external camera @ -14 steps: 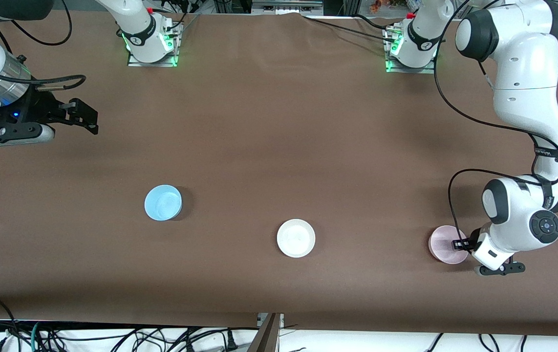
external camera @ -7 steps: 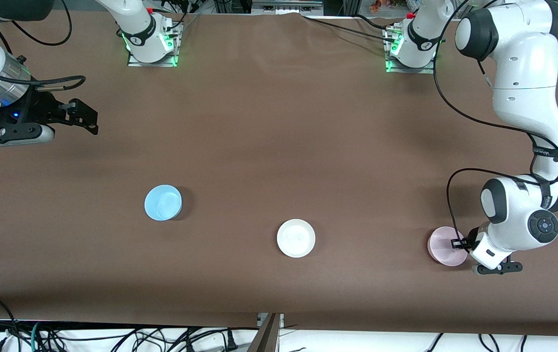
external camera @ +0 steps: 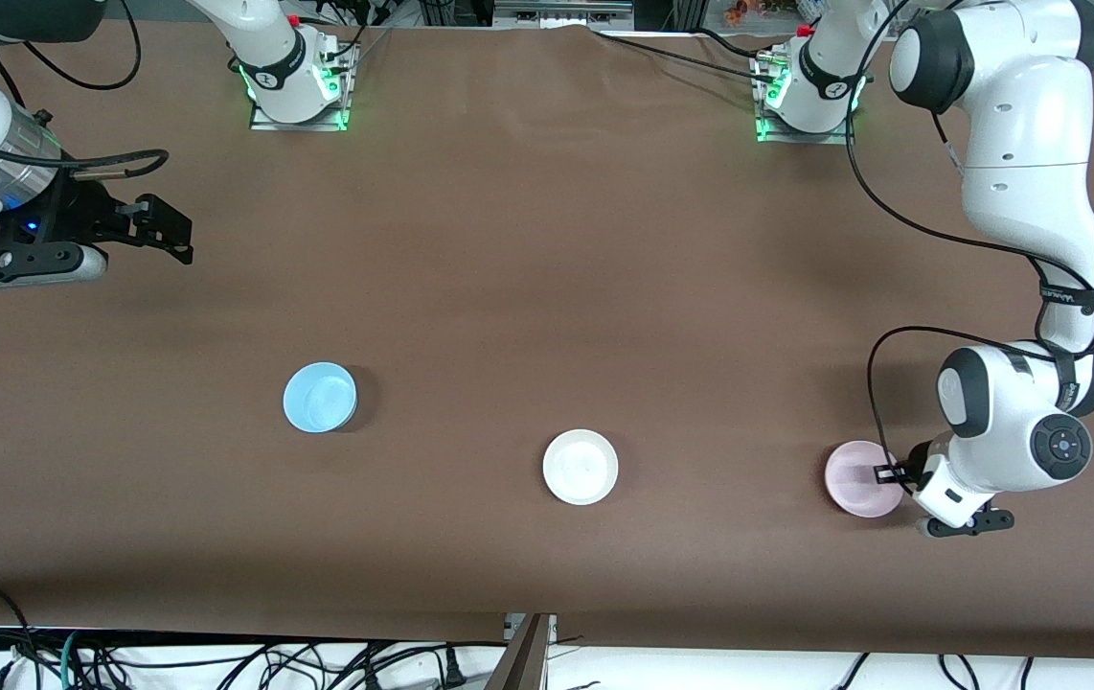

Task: Stack pink and blue bowls on white bowl
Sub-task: 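Carry the pink bowl with the left gripper over the white bowl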

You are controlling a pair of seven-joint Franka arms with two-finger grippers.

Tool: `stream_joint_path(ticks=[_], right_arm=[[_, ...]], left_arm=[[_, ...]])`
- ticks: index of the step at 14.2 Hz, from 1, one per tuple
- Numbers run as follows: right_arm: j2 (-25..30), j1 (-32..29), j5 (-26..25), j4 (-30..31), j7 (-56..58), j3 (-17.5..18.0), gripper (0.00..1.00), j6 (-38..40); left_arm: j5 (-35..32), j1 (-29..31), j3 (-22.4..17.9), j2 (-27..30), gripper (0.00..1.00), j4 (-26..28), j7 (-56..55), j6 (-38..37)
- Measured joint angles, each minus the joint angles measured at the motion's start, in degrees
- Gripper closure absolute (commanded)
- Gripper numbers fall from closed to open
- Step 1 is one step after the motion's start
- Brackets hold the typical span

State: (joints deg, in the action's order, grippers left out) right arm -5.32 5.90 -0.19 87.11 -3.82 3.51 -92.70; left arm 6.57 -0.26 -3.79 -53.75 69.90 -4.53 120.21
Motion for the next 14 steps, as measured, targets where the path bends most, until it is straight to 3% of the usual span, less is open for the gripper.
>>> stream_joint_path(ticks=[8, 11, 14], right_arm=[[-0.03, 0.00, 0.00, 0.00, 0.00, -0.01, 0.00, 0.02], [-0.04, 0.00, 0.00, 0.00, 0.00, -0.01, 0.00, 0.02], [-0.04, 0.00, 0.00, 0.00, 0.00, -0.01, 0.00, 0.03]], left_arm=[[0.17, -9.24, 0.33, 9.05, 1.00, -4.00, -18.97, -16.95], [0.19, -12.94, 0.45, 9.46, 1.00, -7.94, -27.15, -19.92], [0.23, -17.67, 0.47, 9.20, 1.00, -8.51, -36.13, -19.61]])
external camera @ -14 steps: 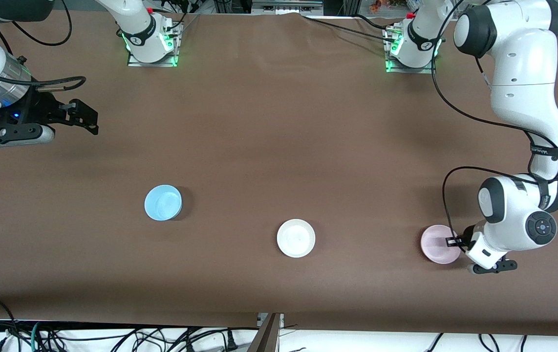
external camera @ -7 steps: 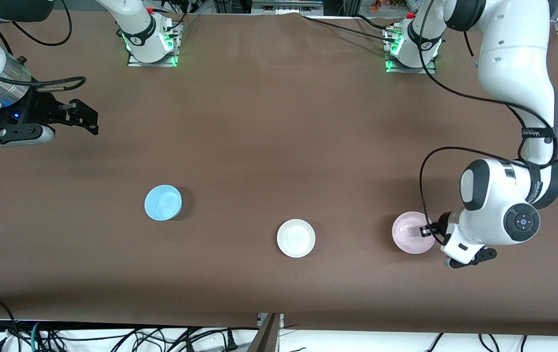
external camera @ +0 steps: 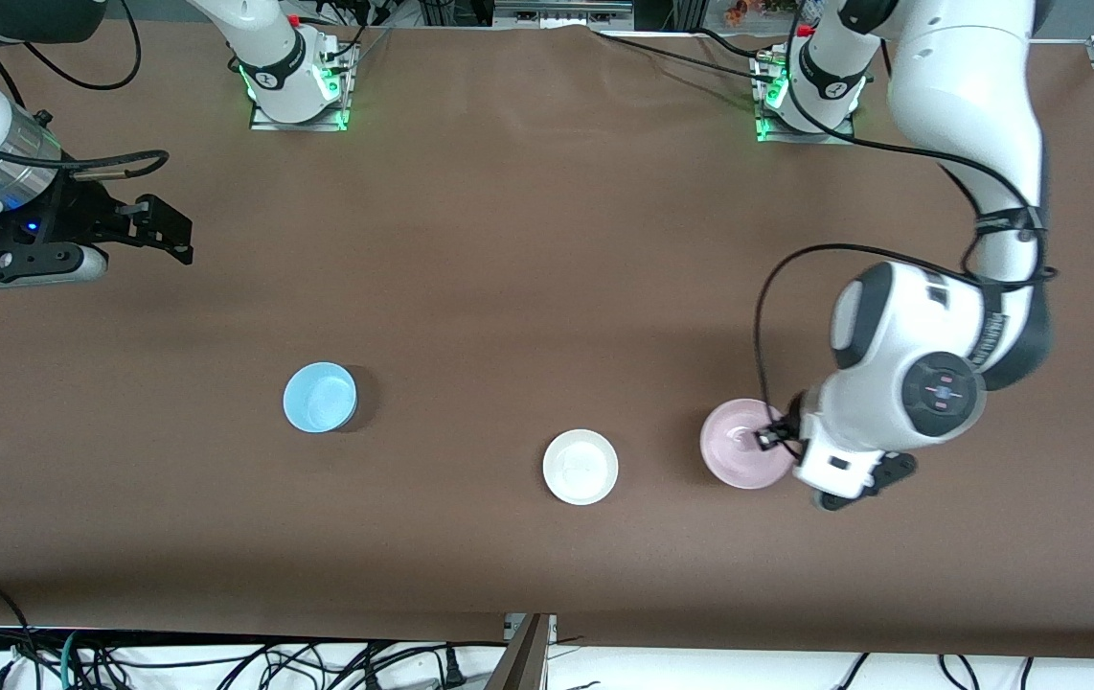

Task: Stack pink and blue bowls on white bowl
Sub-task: 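Carry the pink bowl with the left gripper over the white bowl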

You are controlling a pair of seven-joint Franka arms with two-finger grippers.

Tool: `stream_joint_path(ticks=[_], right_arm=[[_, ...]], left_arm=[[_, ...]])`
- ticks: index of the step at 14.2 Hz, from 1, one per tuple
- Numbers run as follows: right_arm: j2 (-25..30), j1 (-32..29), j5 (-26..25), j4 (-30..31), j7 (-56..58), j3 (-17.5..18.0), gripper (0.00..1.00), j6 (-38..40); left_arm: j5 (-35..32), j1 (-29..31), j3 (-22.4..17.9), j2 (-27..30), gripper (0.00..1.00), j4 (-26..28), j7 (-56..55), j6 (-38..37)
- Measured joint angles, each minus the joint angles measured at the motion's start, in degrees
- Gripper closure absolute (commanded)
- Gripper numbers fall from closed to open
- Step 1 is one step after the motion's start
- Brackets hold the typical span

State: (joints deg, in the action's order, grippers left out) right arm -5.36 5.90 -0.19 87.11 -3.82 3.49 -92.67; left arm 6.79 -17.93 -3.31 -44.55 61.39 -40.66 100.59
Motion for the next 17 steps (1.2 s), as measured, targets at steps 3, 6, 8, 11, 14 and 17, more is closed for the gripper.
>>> stream_joint_path(ticks=[3, 6, 8, 11, 14, 17], right_arm=[[0.00, 0.00, 0.00, 0.00, -0.02, 0.00, 0.00, 0.00], [0.00, 0.00, 0.00, 0.00, -0.03, 0.00, 0.00, 0.00], [0.00, 0.00, 0.00, 0.00, -0.03, 0.00, 0.00, 0.00], [0.00, 0.00, 0.00, 0.00, -0.04, 0.00, 0.00, 0.00], [-0.02, 0.00, 0.00, 0.00, -0.04, 0.00, 0.00, -0.10], [-0.19, 0.00, 0.00, 0.00, -0.01, 0.00, 0.00, -0.21]], left_arm=[[1.83, -4.59, -0.03, -2.32, 1.00, 0.10, -8.69, 6.17], [8.33, -6.53, -0.18, -6.46, 1.00, 0.18, -13.96, 14.44], [9.44, -6.68, -0.20, -8.70, 1.00, 0.16, -15.26, 17.21], [9.49, -6.66, -0.30, -10.00, 1.00, 0.12, -16.59, 20.18], [9.50, -6.68, -0.30, -10.26, 1.00, 0.11, -18.13, 21.52], [10.70, -6.83, -0.28, -10.43, 1.00, 0.10, -20.91, 24.64]])
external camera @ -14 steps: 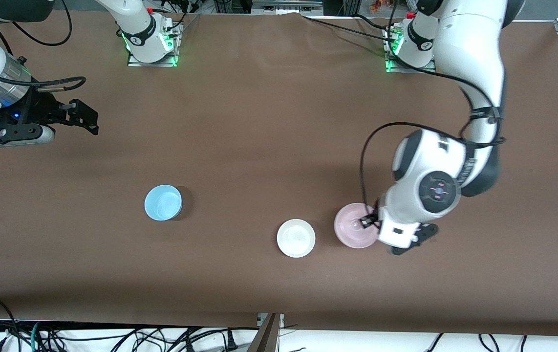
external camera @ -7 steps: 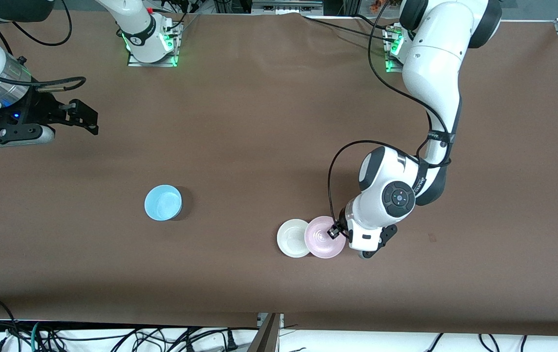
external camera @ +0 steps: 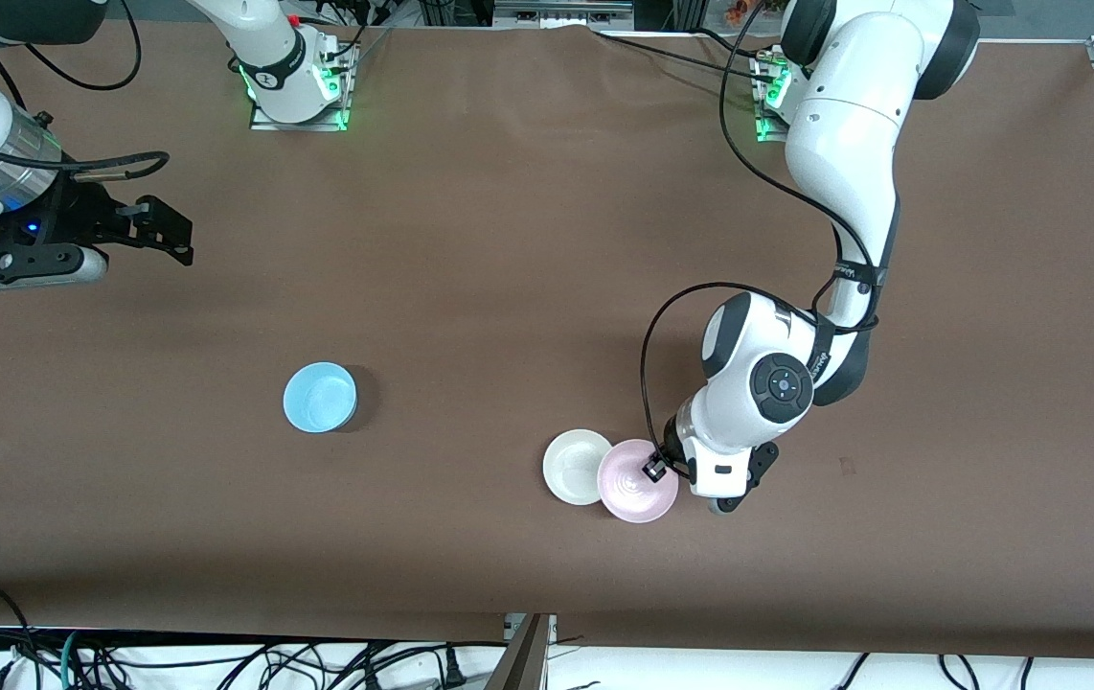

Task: Stack pink and blue bowls on white bowl
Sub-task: 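Carry the pink bowl with the left gripper over the white bowl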

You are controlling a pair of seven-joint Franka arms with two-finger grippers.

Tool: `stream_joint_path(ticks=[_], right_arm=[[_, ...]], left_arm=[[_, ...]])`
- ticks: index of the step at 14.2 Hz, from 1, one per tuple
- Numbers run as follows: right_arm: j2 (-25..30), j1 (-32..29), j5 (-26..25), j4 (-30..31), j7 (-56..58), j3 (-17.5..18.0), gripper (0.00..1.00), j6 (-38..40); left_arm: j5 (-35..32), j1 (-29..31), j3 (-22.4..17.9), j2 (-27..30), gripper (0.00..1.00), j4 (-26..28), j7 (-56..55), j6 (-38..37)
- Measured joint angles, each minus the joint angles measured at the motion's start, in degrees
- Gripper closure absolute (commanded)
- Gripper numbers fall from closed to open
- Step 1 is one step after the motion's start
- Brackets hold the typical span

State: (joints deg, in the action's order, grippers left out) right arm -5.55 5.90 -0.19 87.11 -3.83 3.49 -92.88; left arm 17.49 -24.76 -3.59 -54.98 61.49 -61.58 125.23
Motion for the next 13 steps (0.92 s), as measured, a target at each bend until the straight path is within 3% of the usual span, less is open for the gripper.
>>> stream_joint_path(ticks=[6, 13], right_arm=[[-1.68, -0.55, 0.00, 0.00, -0.08, -0.21, 0.00, -0.13], [-4.77, -0.49, 0.00, 0.00, 0.00, -0.35, 0.00, -3.21]], left_arm=[[0.80, -2.70, 0.06, -1.27, 1.00, -0.65, -6.57, 5.71], [0.80, -3.44, -0.02, -4.19, 1.00, -3.34, -9.30, 6.28]])
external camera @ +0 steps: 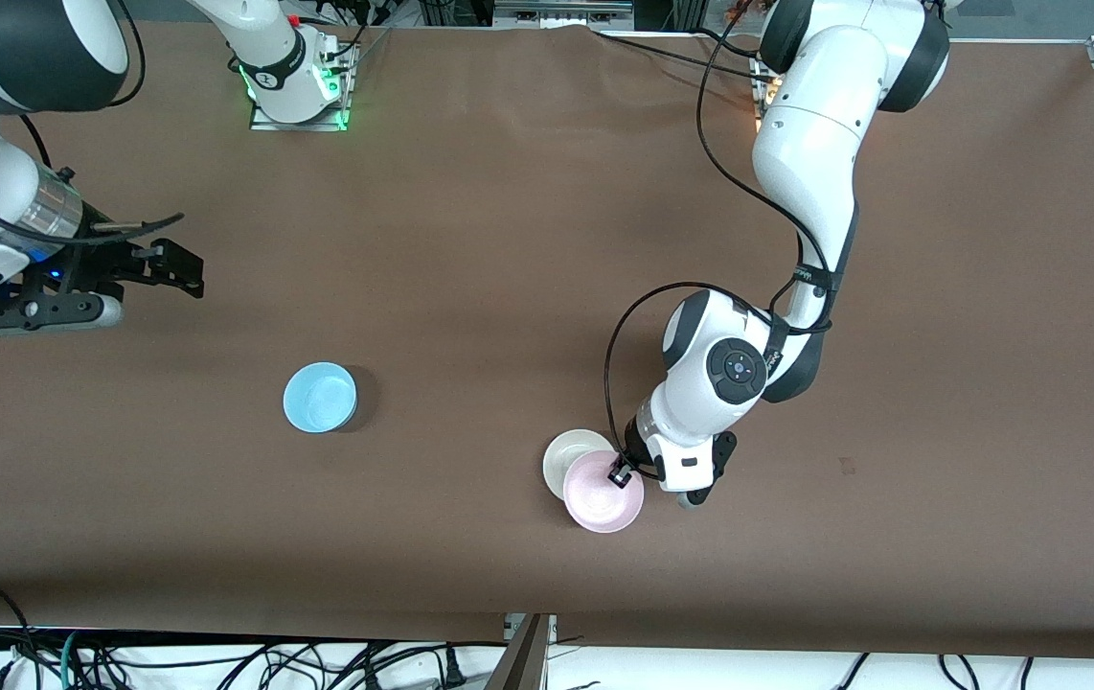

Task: Stack pink and blue bowls on white bowl
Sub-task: 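Carry the pink bowl with the left gripper over the white bowl, then lower the pink bowl into the white bowl and open the left gripper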

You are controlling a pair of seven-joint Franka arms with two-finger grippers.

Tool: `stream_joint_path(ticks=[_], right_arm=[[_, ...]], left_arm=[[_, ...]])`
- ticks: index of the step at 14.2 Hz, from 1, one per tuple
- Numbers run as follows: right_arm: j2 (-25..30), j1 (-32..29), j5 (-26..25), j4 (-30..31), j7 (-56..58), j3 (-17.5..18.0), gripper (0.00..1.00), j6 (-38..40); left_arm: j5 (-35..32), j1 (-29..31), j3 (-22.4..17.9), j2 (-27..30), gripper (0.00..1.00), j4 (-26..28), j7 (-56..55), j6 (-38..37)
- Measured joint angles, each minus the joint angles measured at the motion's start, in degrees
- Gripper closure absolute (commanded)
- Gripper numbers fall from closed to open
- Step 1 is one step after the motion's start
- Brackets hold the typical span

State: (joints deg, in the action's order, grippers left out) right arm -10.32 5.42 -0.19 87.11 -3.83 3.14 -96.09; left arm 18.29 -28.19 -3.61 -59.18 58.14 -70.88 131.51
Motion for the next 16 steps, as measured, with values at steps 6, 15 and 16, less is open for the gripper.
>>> stream_joint_path(ticks=[6, 15, 16], right_arm=[[-0.52, 0.00, 0.00, -0.01, 0.01, 0.01, 0.00, -0.03], [-0.52, 0.00, 0.00, -0.01, 0.01, 0.01, 0.00, -0.03], [-0.52, 0.00, 0.00, -0.01, 0.01, 0.01, 0.00, -0.03]], left_arm=[[0.00, -1.24, -0.01, -0.84, 1.00, -0.03, 0.00, 0.01], [-0.09, -2.38, -0.30, -1.55, 1.00, -0.03, 0.00, 0.01], [-0.30, -2.40, -0.36, -1.58, 1.00, -0.03, 0.03, 0.01]])
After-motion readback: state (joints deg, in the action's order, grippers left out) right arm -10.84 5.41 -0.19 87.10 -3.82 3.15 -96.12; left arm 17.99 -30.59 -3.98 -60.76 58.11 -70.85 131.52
